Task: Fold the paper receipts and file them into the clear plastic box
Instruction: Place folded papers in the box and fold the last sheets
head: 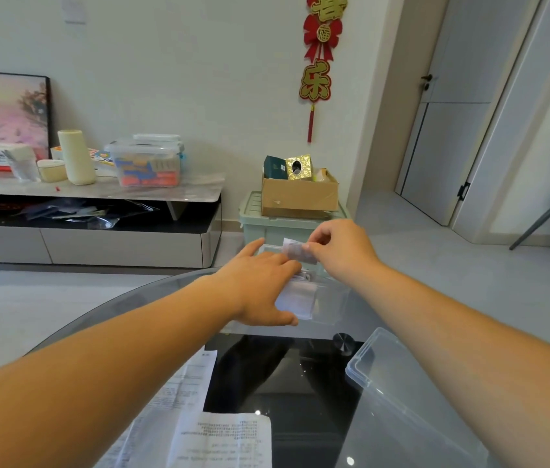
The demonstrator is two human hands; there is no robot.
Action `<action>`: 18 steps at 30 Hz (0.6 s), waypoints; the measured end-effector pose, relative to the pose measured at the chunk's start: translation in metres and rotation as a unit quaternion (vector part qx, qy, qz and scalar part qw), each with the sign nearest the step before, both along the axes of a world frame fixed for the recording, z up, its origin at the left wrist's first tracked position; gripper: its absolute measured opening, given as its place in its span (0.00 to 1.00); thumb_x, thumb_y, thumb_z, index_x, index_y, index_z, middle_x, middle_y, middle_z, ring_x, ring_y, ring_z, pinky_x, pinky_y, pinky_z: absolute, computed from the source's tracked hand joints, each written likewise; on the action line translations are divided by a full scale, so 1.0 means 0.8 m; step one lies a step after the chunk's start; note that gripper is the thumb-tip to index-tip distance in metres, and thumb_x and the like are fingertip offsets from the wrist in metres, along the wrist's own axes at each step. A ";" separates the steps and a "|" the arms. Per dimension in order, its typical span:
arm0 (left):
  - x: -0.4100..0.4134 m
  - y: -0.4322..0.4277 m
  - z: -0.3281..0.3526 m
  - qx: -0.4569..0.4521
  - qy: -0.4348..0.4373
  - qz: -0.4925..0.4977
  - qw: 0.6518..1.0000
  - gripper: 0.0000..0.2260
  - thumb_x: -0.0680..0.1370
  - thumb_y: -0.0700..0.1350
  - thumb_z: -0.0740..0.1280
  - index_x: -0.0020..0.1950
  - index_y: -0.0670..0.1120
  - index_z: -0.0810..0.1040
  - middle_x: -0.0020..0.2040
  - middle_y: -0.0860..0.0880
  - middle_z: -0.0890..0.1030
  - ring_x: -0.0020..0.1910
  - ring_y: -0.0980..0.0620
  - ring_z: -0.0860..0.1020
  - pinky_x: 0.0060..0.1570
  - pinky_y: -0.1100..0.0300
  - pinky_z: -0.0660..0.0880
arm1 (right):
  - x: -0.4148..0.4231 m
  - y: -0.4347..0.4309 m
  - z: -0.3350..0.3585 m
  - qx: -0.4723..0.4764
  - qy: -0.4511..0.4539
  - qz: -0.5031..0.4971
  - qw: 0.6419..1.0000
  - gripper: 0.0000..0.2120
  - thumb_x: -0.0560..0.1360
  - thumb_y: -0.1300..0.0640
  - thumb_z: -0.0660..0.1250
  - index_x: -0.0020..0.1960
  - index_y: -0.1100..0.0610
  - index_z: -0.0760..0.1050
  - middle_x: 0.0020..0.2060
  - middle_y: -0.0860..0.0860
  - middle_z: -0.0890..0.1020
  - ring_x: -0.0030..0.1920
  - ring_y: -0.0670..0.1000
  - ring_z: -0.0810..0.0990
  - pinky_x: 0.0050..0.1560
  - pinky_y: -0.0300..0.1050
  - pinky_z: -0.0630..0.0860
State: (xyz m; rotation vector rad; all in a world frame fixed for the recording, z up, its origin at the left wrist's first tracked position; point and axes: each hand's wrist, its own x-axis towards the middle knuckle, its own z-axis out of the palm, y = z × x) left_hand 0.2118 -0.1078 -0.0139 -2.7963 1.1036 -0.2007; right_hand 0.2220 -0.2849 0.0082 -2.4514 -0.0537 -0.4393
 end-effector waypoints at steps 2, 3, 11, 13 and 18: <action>0.001 -0.003 0.003 0.008 0.007 -0.004 1.000 0.35 0.75 0.70 0.63 0.75 0.53 0.62 0.74 0.51 0.68 0.74 0.49 0.65 0.78 0.40 0.43 | 0.002 0.000 -0.002 -0.016 -0.002 -0.003 1.000 0.08 0.76 0.53 0.72 0.39 0.49 0.81 0.38 0.46 0.82 0.43 0.48 0.79 0.44 0.44 0.77; 0.001 -0.003 0.004 0.015 0.013 -0.003 1.000 0.35 0.75 0.69 0.63 0.75 0.53 0.62 0.74 0.51 0.68 0.74 0.49 0.65 0.78 0.40 0.42 | 0.002 0.001 -0.003 -0.020 -0.002 -0.003 1.000 0.07 0.76 0.53 0.72 0.39 0.49 0.82 0.39 0.46 0.82 0.43 0.48 0.79 0.45 0.45 0.77; 0.004 -0.001 0.002 0.016 0.020 -0.003 1.000 0.36 0.73 0.69 0.66 0.75 0.54 0.61 0.73 0.50 0.66 0.72 0.47 0.66 0.77 0.42 0.49 | 0.000 0.000 -0.007 -0.046 0.003 0.016 0.999 0.07 0.78 0.55 0.70 0.44 0.52 0.86 0.40 0.47 0.85 0.44 0.48 0.81 0.48 0.47 0.79; 0.004 -0.001 0.001 0.015 0.020 -0.003 1.000 0.34 0.73 0.68 0.66 0.74 0.54 0.62 0.72 0.51 0.67 0.71 0.48 0.67 0.76 0.43 0.49 | 0.000 -0.001 -0.010 -0.056 -0.002 0.014 0.998 0.07 0.78 0.56 0.69 0.45 0.53 0.86 0.41 0.47 0.85 0.45 0.48 0.81 0.50 0.47 0.79; 0.003 -0.005 0.007 0.021 0.037 0.016 0.999 0.33 0.74 0.67 0.67 0.73 0.54 0.62 0.70 0.51 0.71 0.69 0.48 0.67 0.75 0.43 0.49 | 0.000 0.000 -0.015 -0.063 -0.024 0.010 0.998 0.07 0.79 0.57 0.68 0.47 0.52 0.85 0.43 0.47 0.85 0.45 0.47 0.80 0.49 0.46 0.79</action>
